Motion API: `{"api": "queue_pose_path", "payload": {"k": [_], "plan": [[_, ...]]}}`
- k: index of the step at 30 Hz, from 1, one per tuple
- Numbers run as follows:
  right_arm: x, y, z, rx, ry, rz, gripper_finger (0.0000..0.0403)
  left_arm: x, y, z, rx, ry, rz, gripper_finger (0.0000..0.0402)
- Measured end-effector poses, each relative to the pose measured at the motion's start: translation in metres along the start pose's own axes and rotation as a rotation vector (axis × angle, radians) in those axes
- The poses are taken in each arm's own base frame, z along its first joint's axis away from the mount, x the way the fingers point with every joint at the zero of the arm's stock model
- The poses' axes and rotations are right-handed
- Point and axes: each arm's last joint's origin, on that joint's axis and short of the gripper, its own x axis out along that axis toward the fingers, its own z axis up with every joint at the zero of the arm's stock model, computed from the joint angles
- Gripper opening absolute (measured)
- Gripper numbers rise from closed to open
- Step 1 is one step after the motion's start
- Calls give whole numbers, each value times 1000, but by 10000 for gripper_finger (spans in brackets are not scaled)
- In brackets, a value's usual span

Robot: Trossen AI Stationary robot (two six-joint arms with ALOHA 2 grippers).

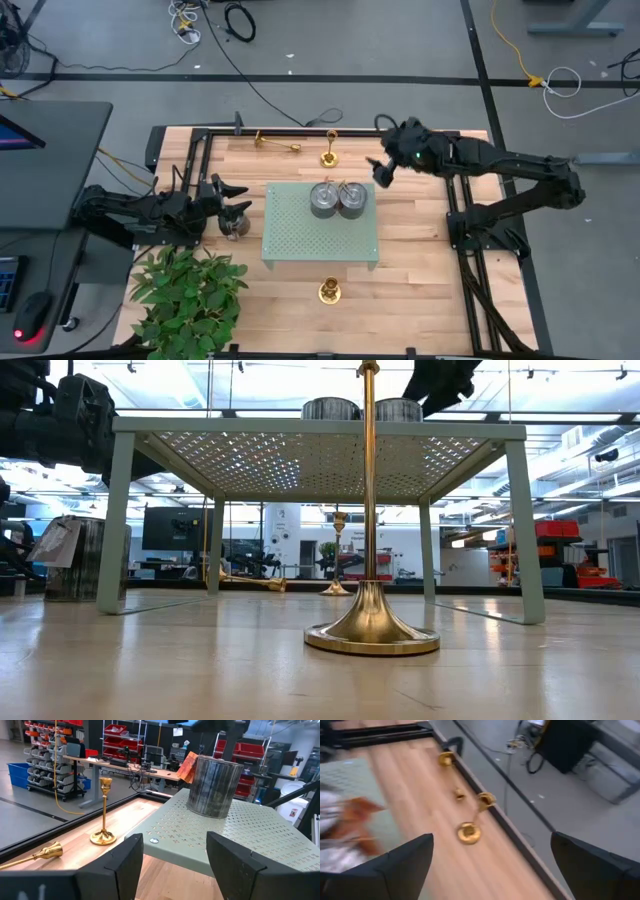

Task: Pick & Place candle stick holders
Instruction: Put the orange scented candle on the shelf

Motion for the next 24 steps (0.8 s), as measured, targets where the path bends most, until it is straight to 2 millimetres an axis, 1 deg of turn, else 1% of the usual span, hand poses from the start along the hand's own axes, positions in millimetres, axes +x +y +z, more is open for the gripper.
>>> {"api": "queue_pose_path", "payload": {"k": [6,9,11,16,19,24], "plan": [[12,-32,5,-4,-21,-99,400,0,0,0,0,0,0,218],[18,-52,7,-12,-29,-170,400,0,0,0,0,0,0,218],[23,-59,8,-4,-32,-179,400,0,0,0,0,0,0,218],[33,-70,8,-11,-40,-113,400,0,0,0,0,0,1,218],[38,-72,7,-38,-26,-85,400,0,0,0,-1,-1,0,218],[46,-73,5,-52,-4,-93,400,0,0,0,-2,-4,-1,218]]}}
